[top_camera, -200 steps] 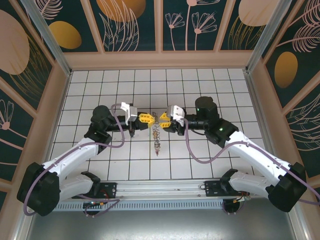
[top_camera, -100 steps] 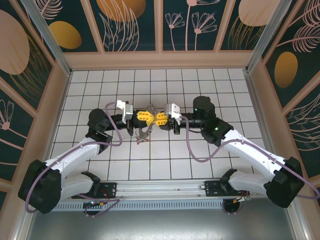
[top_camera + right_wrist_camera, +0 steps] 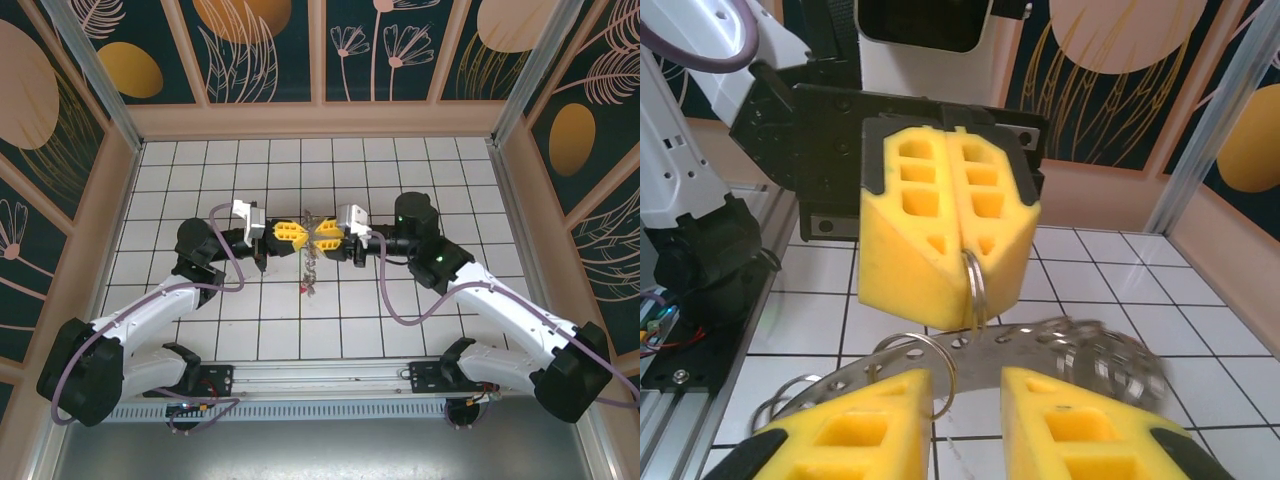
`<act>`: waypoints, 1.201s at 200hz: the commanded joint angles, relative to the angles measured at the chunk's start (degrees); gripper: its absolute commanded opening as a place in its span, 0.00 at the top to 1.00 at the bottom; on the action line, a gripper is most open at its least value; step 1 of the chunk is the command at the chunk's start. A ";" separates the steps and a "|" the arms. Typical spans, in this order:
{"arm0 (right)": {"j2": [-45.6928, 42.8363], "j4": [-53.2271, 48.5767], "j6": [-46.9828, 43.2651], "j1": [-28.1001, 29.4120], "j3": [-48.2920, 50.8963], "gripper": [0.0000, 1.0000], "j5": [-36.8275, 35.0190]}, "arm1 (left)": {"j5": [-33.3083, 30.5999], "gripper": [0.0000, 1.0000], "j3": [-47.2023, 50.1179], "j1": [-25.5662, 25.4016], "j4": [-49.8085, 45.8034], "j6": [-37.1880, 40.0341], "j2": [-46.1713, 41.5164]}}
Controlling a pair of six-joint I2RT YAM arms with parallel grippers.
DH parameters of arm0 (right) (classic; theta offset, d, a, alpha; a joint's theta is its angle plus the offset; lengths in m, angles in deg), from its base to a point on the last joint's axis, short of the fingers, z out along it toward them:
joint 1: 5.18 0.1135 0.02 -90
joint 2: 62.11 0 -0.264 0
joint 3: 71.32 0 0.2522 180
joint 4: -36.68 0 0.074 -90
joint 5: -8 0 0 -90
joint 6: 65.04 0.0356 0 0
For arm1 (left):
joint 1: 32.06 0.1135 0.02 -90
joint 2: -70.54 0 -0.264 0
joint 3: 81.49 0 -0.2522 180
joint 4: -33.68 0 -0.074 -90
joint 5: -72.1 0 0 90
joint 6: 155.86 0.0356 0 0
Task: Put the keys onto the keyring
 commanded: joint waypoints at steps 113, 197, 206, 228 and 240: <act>1.82 -0.77 -1.37 0.43 -1.52 0.75 4.85 | 2.71 1.00 -3.12 -0.26 -4.36 5.86 -1.77; 3.51 0.45 -1.43 1.63 -2.58 0.95 3.34 | 2.58 1.00 -3.96 -2.64 -3.29 5.86 0.65; 3.43 -0.30 -1.90 1.63 -2.70 1.00 2.88 | 2.14 1.00 -4.05 -2.59 -3.34 5.75 0.65; 2.48 -1.97 -2.85 1.54 -2.59 1.00 0.46 | 1.92 1.00 -4.46 -2.60 -6.67 7.56 0.13; 1.85 -2.10 -2.87 1.53 -2.29 1.00 -0.32 | 2.48 1.00 -5.11 -2.58 -10.78 9.85 -0.27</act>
